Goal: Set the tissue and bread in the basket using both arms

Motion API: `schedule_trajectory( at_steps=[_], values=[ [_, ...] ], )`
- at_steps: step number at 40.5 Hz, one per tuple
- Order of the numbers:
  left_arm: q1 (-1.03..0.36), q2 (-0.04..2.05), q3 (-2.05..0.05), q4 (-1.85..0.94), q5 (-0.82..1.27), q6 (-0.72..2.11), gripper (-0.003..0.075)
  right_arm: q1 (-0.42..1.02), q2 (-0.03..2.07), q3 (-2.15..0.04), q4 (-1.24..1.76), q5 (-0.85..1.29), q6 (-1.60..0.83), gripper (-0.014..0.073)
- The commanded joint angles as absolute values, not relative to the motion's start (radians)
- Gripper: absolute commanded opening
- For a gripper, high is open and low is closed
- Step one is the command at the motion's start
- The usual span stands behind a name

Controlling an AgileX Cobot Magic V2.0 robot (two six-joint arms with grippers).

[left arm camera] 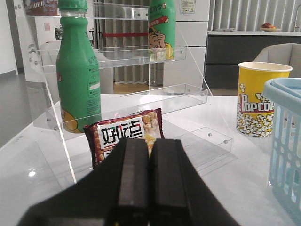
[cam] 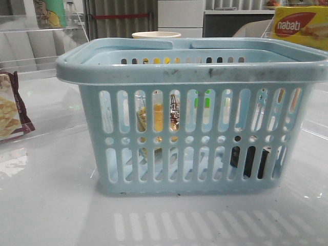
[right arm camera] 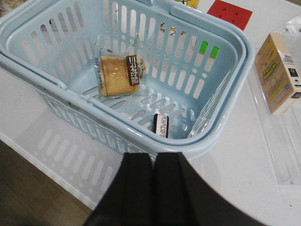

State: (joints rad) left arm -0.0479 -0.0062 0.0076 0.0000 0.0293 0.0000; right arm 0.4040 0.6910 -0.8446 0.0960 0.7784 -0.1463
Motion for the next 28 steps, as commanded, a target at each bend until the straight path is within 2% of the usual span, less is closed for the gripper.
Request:
schedule_trajectory(
  at_steps=[1,21,28],
  values=[
    [-0.056,-0.024,0.007,0.0,-0.069,-0.016,0.0091,0.404,0.688,-0.872,0.094,0.706,-0.158,0.0055],
    [-0.056,-0.024,0.007,0.0,-0.069,-0.016,0.0091,0.399,0.67,-0.849,0.086,0.687,-0.158,0.0055],
    [-0.056,-0.024,0.007,0.0,-0.069,-0.016,0.0091,0.258,0.546,-0.686,0.122,0.445,-0.158,0.0055]
  ],
)
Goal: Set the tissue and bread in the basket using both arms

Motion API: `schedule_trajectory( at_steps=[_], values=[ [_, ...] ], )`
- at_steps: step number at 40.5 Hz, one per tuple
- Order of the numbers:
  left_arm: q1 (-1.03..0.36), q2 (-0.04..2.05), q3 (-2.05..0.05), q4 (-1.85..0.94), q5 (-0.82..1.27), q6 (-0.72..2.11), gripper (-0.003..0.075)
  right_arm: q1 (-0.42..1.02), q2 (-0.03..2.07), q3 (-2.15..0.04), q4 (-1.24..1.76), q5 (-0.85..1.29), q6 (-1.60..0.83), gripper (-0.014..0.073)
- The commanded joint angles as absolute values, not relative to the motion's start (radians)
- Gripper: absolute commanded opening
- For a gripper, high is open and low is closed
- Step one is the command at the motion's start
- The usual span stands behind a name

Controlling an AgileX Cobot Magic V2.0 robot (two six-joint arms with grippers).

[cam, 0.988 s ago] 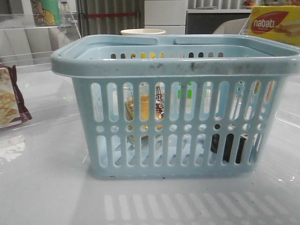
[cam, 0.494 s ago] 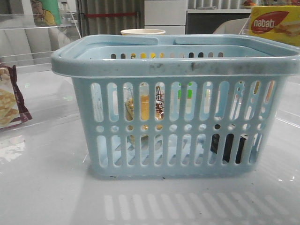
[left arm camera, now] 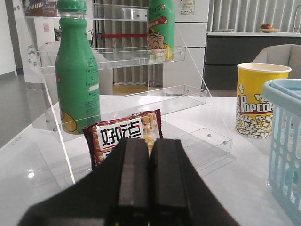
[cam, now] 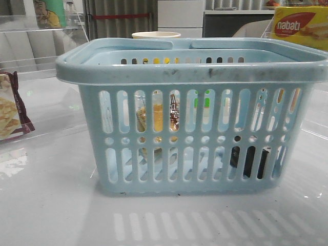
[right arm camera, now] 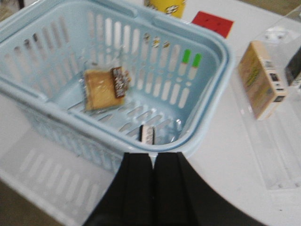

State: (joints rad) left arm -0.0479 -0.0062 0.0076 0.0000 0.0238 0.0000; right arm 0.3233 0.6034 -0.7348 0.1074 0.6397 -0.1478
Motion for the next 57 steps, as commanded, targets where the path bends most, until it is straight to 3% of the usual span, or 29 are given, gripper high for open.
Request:
schedule_trajectory(
  at_steps=[1,13,26,57],
  values=[
    [-0.056,-0.024,0.007,0.0,-0.069,-0.016,0.0091,0.238,0.516,-0.658,0.122,0.402,-0.158,0.0055],
    [-0.056,-0.024,0.007,0.0,-0.069,-0.016,0.0091,0.017,0.159,-0.267,0.122,0.14,-0.158,0.0055],
    [-0.056,-0.024,0.007,0.0,-0.069,-0.016,0.0091,-0.018,-0.029,0.035,0.126,-0.012,-0.158,0.0055],
    [-0.056,-0.024,0.007,0.0,-0.069,-0.016,0.0091,-0.017,-0.029,0.03,0.126,-0.006,-0.158,0.0055]
  ],
)
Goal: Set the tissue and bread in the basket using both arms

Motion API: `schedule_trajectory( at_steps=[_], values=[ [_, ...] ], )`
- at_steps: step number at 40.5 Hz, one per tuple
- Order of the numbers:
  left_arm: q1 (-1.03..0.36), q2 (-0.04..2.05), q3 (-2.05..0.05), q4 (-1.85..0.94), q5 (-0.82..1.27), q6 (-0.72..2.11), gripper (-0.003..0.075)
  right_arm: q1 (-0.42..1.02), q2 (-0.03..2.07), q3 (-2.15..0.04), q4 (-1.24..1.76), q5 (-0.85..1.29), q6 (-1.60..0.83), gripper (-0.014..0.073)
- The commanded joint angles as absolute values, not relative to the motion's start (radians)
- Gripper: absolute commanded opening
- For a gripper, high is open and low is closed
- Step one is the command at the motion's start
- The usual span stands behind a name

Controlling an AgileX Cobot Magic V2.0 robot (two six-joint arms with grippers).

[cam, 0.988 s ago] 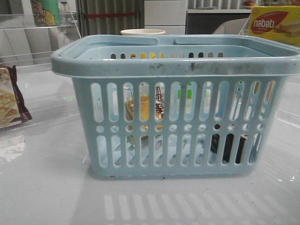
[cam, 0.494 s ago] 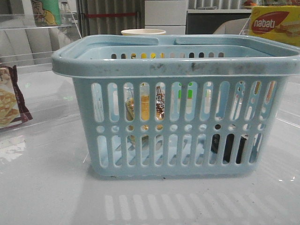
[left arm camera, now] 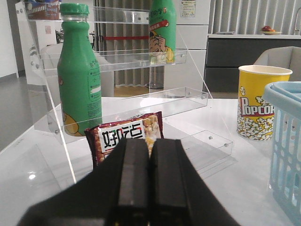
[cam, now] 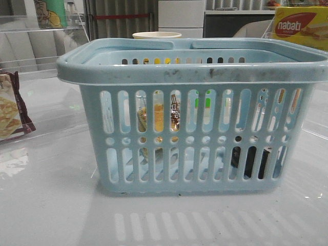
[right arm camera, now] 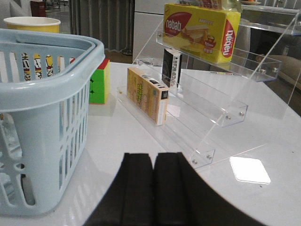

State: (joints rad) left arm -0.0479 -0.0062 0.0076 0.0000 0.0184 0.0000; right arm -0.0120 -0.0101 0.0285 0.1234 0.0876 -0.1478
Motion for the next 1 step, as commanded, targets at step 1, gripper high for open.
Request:
schedule_trajectory(
  at_steps=[1],
  values=[
    [-0.056,-0.024,0.007,0.0,-0.069,-0.016,0.0091,-0.017,-0.029,0.03,0.126,-0.006,-0.158,0.0055]
  ],
)
